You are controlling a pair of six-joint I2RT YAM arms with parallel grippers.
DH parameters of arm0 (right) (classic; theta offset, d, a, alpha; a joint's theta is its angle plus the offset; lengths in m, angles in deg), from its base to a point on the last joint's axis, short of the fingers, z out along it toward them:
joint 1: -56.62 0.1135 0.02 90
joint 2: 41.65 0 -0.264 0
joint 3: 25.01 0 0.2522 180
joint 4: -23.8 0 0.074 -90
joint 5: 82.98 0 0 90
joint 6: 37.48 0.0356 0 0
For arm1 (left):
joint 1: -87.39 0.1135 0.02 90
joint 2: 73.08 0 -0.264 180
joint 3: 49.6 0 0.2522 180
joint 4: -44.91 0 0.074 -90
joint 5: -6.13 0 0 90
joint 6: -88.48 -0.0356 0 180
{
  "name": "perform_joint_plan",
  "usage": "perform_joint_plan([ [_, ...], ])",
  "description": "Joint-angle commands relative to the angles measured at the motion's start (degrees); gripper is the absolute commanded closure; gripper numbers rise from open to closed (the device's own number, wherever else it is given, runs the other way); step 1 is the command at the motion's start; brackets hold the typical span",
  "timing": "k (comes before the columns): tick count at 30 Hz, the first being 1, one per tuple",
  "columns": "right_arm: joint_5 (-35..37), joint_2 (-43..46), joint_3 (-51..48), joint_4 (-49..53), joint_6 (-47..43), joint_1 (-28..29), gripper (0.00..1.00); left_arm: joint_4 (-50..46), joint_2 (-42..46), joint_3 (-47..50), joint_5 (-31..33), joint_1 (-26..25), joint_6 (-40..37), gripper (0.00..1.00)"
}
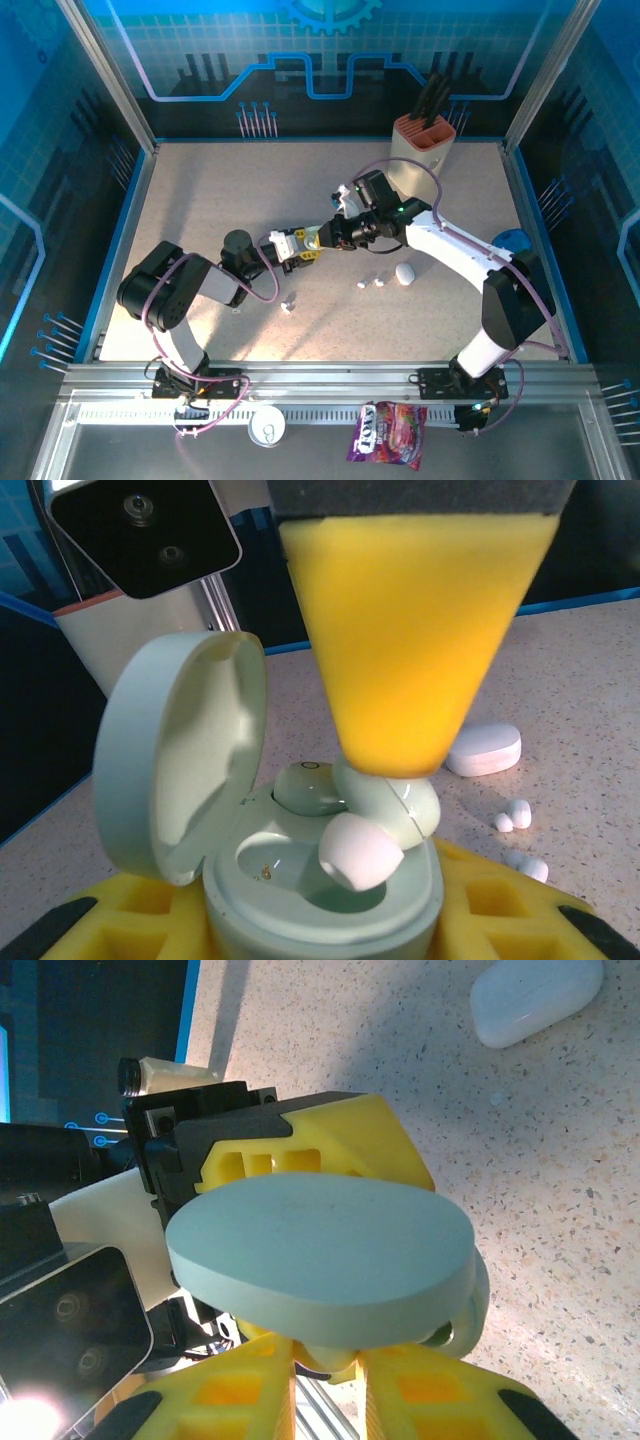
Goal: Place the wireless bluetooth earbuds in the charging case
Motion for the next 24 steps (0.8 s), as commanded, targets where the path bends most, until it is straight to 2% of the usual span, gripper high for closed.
perform_joint_plan([
  [1,-0.2,-1.2,1.7,0.1,0.8,0.7,0.78,1.9,-0.3,-0.6,-2.0,-0.5,-1.9,0.81],
  [14,1.6,-2.9,4.6,6.4,-1.0,1.2,0.75,1.9,-0.4,-0.7,-1.9,-1.1,-2.3,0.81],
  [19,2.3,-2.6,4.4,6.0,-0.2,1.2,0.7,1.9,-0.4,-0.7,-1.9,-1.1,-2.2,0.81],
  [24,2.3,-3.0,4.1,5.0,0.7,1.2,0.71,1.9,-0.4,-0.8,-1.9,-1.1,-2.1,0.81],
])
